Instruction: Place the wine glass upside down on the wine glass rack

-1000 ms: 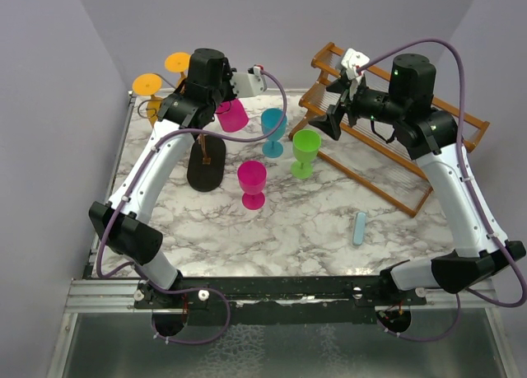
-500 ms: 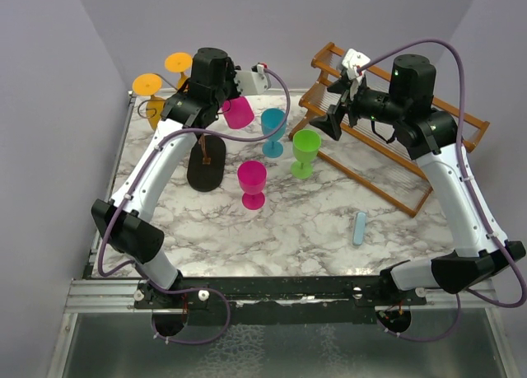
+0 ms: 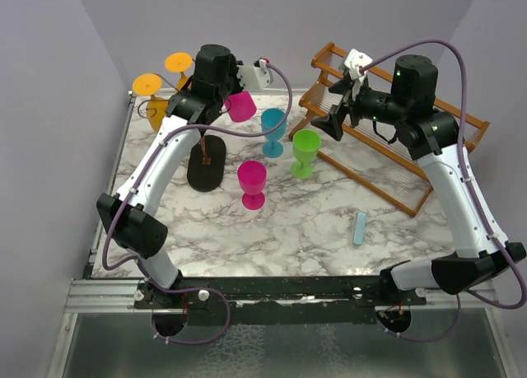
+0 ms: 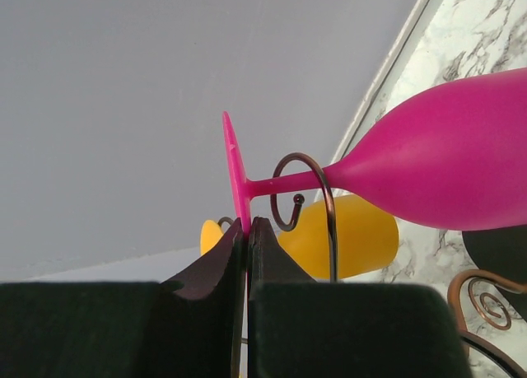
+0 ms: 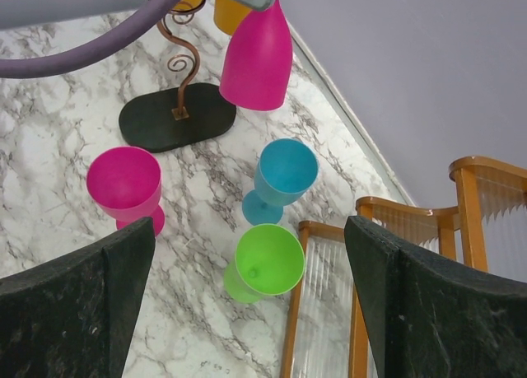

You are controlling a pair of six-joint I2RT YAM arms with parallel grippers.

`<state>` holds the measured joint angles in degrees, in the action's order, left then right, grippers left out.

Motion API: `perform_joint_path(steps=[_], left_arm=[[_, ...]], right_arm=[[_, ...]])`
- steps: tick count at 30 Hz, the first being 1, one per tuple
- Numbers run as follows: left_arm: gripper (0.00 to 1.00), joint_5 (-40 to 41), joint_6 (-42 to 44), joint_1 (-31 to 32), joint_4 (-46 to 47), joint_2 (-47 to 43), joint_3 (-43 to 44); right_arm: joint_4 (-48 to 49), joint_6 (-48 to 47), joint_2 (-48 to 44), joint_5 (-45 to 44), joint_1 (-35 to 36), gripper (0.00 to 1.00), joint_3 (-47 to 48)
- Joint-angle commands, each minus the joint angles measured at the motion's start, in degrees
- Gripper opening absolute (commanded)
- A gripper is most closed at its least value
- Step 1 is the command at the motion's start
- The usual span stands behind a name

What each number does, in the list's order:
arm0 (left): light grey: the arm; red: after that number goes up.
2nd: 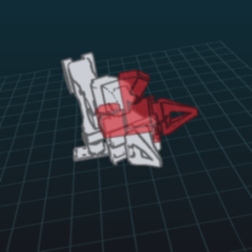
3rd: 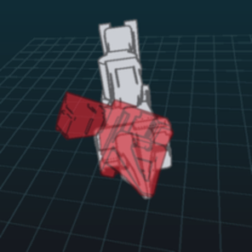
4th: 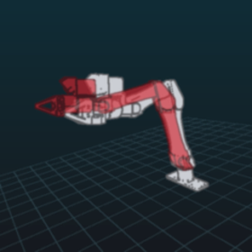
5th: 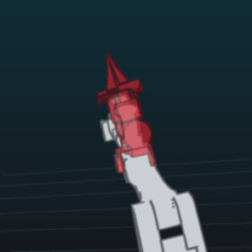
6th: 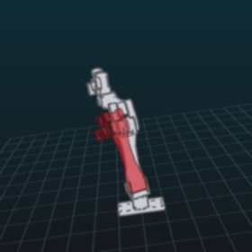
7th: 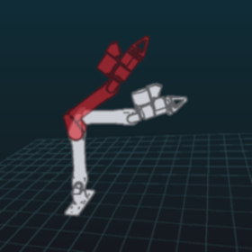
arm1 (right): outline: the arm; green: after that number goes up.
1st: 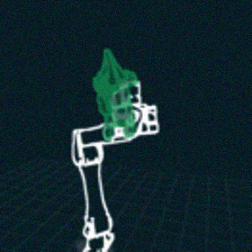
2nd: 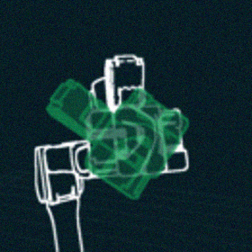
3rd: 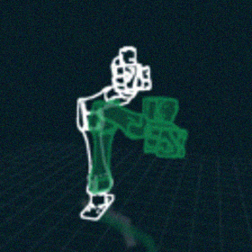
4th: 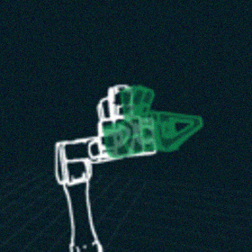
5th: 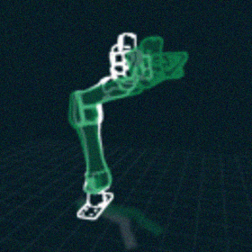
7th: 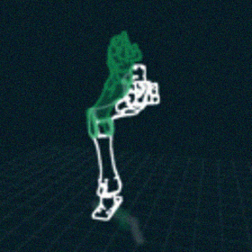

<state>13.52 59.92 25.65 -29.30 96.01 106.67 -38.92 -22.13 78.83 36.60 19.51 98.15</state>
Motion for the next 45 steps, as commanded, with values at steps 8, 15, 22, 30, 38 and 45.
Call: perform_joint_path(steps=[8, 15, 22, 30, 38, 45], left_arm=[[0.00, 5.6, 0.2, 0.3, 2.3, 3.3, 3.1], [0.00, 6.4, -0.4, -0.4, 1.1, 3.1, 3.0], [0.00, 6.1, -0.7, -0.5, 0.8, 2.3, 1.6], [0.00, 4.6, -1.5, -0.5, 0.3, 1.5, 0.5], [0.01, 4.4, -1.4, -0.5, -0.1, 1.5, -0.1], [0.04, 4.7, -1.2, -0.5, -0.3, 0.0, 0.1]], right_arm=[[2.4, 1.1, -2.1, 2.0, -1.0, 0.98, -1.1], [2.6, 1.4, -2.2, 2.5, -1.6, 0.98, -1.3], [2.8, 1.7, -2.2, 3.2, -1.9, 0.98, -1.4], [3.1, 1.9, -2.5, 3.5, -2.3, 0.98, -2.0], [3.3, 2.0, -2.4, 3.7, -2.5, 0.98, -2.2], [3.4, 2.1, -2.1, 4.0, -2.7, 0.98, -2.1]])
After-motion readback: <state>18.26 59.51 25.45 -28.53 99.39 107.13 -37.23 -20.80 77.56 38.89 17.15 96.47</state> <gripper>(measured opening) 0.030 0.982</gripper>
